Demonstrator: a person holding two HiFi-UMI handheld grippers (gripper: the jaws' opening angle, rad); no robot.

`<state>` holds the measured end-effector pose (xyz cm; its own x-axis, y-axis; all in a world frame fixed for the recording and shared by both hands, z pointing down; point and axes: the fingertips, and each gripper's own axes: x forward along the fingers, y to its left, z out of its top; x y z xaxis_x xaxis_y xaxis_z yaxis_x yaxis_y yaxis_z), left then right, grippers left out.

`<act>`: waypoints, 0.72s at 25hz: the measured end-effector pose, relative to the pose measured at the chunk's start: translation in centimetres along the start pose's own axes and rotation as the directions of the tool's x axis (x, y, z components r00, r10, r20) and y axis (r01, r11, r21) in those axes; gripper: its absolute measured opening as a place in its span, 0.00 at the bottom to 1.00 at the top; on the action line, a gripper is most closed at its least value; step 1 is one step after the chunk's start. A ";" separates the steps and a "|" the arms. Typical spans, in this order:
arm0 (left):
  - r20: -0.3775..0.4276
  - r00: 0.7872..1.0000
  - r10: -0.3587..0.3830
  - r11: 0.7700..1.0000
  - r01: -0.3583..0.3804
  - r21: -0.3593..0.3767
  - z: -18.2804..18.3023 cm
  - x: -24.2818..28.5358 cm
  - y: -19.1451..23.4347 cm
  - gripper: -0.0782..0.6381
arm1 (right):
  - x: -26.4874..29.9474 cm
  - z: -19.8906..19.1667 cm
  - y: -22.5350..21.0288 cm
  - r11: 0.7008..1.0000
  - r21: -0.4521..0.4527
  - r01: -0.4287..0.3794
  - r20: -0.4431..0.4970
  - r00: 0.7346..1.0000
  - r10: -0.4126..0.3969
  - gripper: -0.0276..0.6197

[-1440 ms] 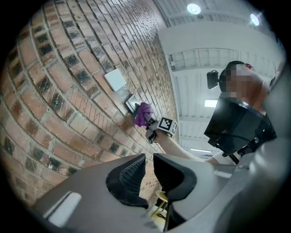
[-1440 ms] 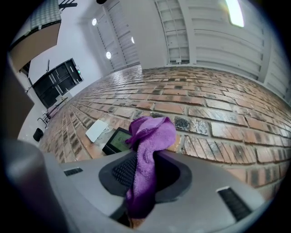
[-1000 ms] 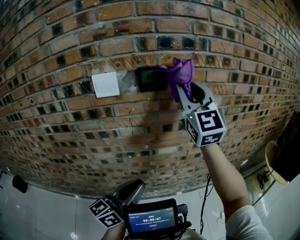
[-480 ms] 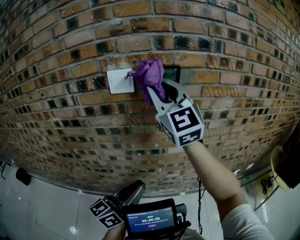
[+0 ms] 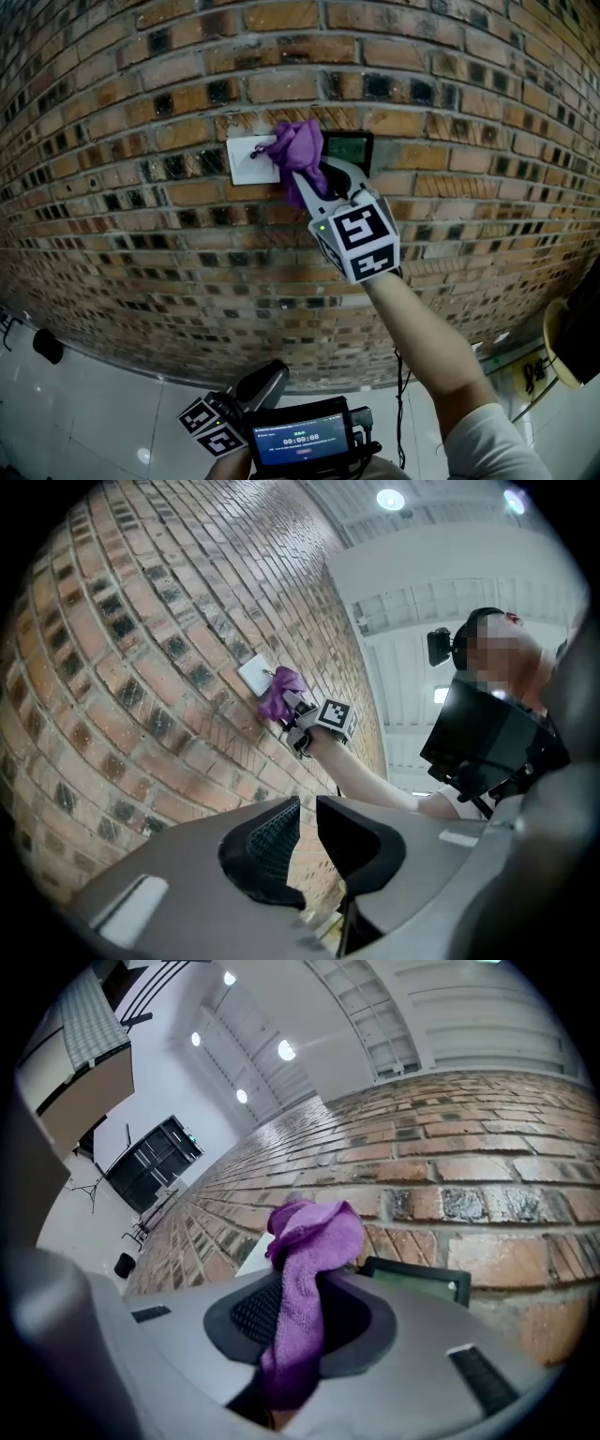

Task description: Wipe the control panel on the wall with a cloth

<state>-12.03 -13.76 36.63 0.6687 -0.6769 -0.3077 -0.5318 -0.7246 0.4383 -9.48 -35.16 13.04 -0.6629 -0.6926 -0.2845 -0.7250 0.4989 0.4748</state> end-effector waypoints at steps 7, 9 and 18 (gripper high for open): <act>-0.015 1.000 -0.023 1.000 0.023 -0.010 -0.9 0.9 -0.5 0.19 | -1.9 -0.4 -2.3 0.999 -0.026 0.040 -0.015 0.999 -0.041 0.19; -0.018 0.999 -0.033 0.999 0.033 -0.012 -1.1 1.2 -0.8 0.19 | -2.4 -0.4 -2.9 0.998 -0.031 0.050 -0.015 0.999 -0.051 0.19; -0.038 0.997 -0.065 0.998 0.064 -0.023 -1.9 2.5 -1.3 0.19 | -4.7 -0.8 -6.0 0.993 -0.037 0.109 -0.019 0.994 -0.110 0.19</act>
<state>-8.66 -14.25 36.83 0.7210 -0.6231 -0.3032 -0.4756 -0.7632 0.4374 -1.89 -35.33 12.16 -0.5752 -0.7531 -0.3192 -0.7859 0.4006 0.4710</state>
